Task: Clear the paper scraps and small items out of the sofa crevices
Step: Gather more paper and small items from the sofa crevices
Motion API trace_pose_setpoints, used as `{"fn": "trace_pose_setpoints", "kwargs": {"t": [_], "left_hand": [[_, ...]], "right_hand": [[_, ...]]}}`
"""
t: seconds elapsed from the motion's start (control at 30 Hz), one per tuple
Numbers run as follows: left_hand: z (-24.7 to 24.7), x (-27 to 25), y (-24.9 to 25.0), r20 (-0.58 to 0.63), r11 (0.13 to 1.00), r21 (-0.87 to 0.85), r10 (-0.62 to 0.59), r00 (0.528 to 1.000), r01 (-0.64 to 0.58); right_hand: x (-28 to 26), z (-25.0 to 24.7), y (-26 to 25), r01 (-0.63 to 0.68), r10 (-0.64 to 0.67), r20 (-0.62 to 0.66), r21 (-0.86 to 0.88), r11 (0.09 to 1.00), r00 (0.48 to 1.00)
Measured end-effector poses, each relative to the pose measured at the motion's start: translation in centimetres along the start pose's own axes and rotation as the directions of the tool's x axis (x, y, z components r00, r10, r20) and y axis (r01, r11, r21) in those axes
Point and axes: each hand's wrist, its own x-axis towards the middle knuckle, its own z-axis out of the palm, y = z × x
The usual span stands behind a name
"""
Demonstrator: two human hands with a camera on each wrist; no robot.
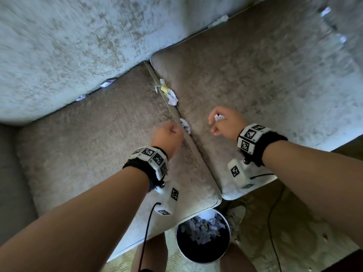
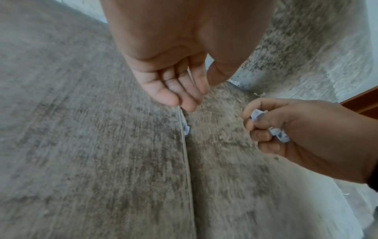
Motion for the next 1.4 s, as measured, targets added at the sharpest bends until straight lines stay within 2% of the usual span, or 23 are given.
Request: {"fn": "trace_pose_setpoints", "kwargs": {"t": [0.03, 0.13, 0.27, 0.3, 0.4, 0.47, 0.57, 0.67, 0.73, 0.93, 1.07, 1.13, 1.27, 1.4], "left_hand": [[-0.1, -0.4, 0.4, -0.002, 1.0, 0.01, 0.008, 1.0, -0.008], [-0.8, -1.4, 1.0, 0.008, 1.0, 0.008, 0.02, 1.0, -0.02], [-1.6, -1.0, 0.7, -0.008, 1.0, -0.018, 0.013, 1.0, -0.013], [-1.7, -0.6, 0.6, -0.01, 0.999, -0.034, 0.009, 1.0, -0.01], [-2.0, 0.7, -0.1, -0.006, 0.998, -0.061, 0.011, 1.0, -0.012], [-2.2, 1.7, -0.7, -0.013, 0.997, -0.073, 0.03, 0.999, -0.031], [-2.7, 2.9, -1.5, -0.018, 0.997, -0.064, 0.044, 0.999, -0.045], [-3.2, 4.2, -2.3, -0.014, 0.997, -0.058, 0.042, 0.999, -0.042], [-3.7, 5.0, -2.8, -0.009, 0.997, -0.061, 0.054, 0.999, -0.054], [-5.1, 5.9, -3.7, -0.022, 0.996, -0.077, 0.048, 0.999, -0.049], [-5.6, 6.1, -3.8, -0.022, 0.995, -0.083, 0.049, 0.999, -0.051], [-5.9, 6.1, -3.6, -0.024, 0.996, -0.068, 0.055, 0.998, -0.056], [-6.6, 5.9, -3.1, -0.034, 0.998, -0.046, 0.047, 0.998, -0.048], [-7.7, 5.1, -2.3, -0.031, 0.998, -0.037, 0.059, 0.998, -0.06]], "right_hand": [[0.0, -0.1, -0.1, 0.053, -0.048, 0.051, -0.092, 0.994, 0.998], [-0.3, 0.5, -0.6, 0.145, -0.084, 0.177, -0.366, 0.919, 0.981], [0.1, 1.8, -1.4, 0.272, -0.145, 0.243, -0.655, 0.705, 0.959], [0.3, 2.1, -1.8, 0.303, -0.157, 0.269, -0.687, 0.661, 0.95], [1.2, 3.2, -2.9, 0.341, -0.099, 0.364, -0.696, 0.631, 0.926], [2.1, 4.5, -3.0, 0.384, -0.083, 0.413, -0.727, 0.57, 0.907], [3.7, 6.6, -2.1, 0.433, -0.106, 0.427, -0.816, 0.383, 0.898], [4.5, 8.5, -1.7, 0.403, -0.067, 0.398, -0.903, 0.149, 0.915], [5.0, 9.2, -1.9, 0.397, -0.067, 0.392, -0.913, 0.092, 0.917], [6.0, 9.9, -1.0, 0.393, -0.036, 0.392, -0.915, 0.087, 0.919], [5.9, 10.1, -1.5, 0.365, 0.006, 0.368, -0.923, 0.12, 0.93], [5.5, 9.7, -1.9, 0.348, -0.01, 0.351, -0.923, 0.165, 0.936], [5.2, 8.6, -3.2, 0.269, -0.032, 0.275, -0.897, 0.351, 0.961], [5.7, 7.4, -5.4, 0.206, -0.036, 0.21, -0.89, 0.406, 0.977]]}}
